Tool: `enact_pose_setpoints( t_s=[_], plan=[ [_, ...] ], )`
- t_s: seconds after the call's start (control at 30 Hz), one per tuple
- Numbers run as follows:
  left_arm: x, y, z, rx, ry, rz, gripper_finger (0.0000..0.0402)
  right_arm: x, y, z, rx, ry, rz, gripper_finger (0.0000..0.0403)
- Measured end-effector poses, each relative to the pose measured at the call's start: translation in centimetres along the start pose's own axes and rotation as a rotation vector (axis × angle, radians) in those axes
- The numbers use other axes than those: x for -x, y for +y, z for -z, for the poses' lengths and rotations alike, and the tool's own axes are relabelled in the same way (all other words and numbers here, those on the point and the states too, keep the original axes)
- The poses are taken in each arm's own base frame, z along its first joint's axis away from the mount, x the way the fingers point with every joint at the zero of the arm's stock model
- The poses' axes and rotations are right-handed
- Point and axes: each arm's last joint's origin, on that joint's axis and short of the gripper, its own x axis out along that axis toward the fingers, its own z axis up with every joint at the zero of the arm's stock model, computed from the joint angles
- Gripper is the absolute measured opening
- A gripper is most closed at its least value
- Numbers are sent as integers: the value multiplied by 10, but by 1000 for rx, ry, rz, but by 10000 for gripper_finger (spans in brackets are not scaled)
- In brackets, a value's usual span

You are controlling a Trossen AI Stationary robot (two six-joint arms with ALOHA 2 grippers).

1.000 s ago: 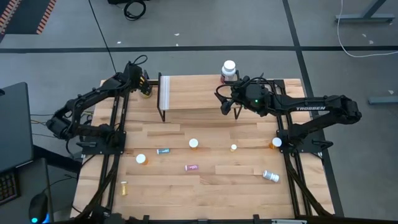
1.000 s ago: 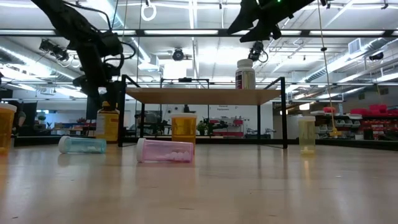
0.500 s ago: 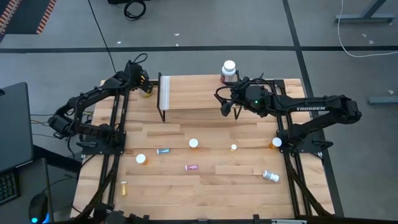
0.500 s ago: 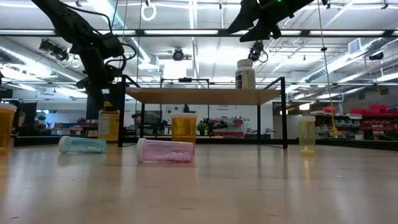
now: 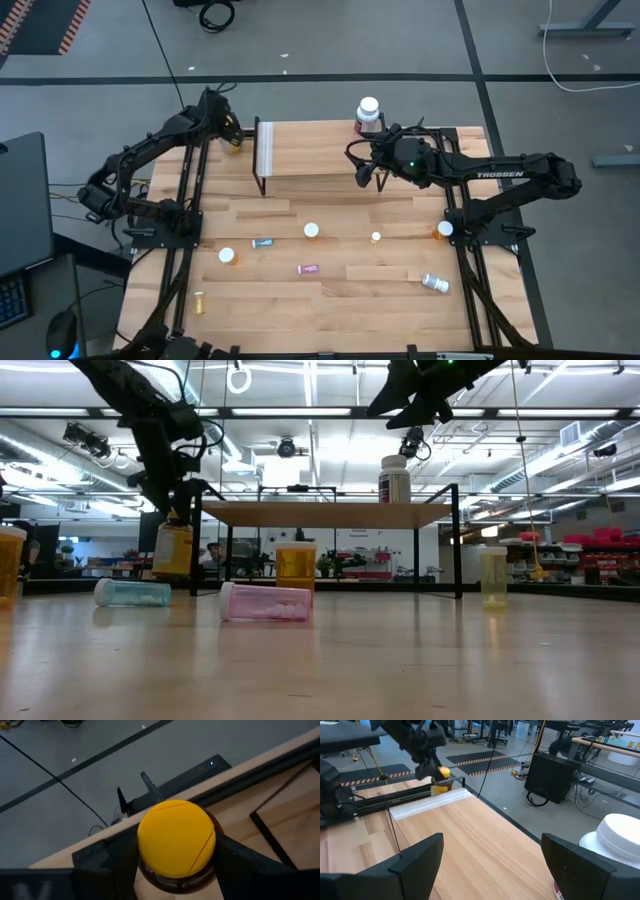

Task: Pick and place medicine bottles onto shelf by color
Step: Put the large yellow pill bottle on the shelf

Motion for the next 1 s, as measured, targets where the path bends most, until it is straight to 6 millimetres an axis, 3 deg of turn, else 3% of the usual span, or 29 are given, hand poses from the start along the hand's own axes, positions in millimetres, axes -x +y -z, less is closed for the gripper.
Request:
enact_pose_setpoints(
  t_s=[0.27,0.7,1.0],
  plan=[
    [37,5,-31,-12,-7,17,221,0,0,3,13,23,9,345],
    [127,7,-77,-40,-182,83,224,5,-3,1,-2,29,12,345],
    [165,-26,-84,-140,-309,275,229,7,-4,2,-10,42,14,345]
  ],
)
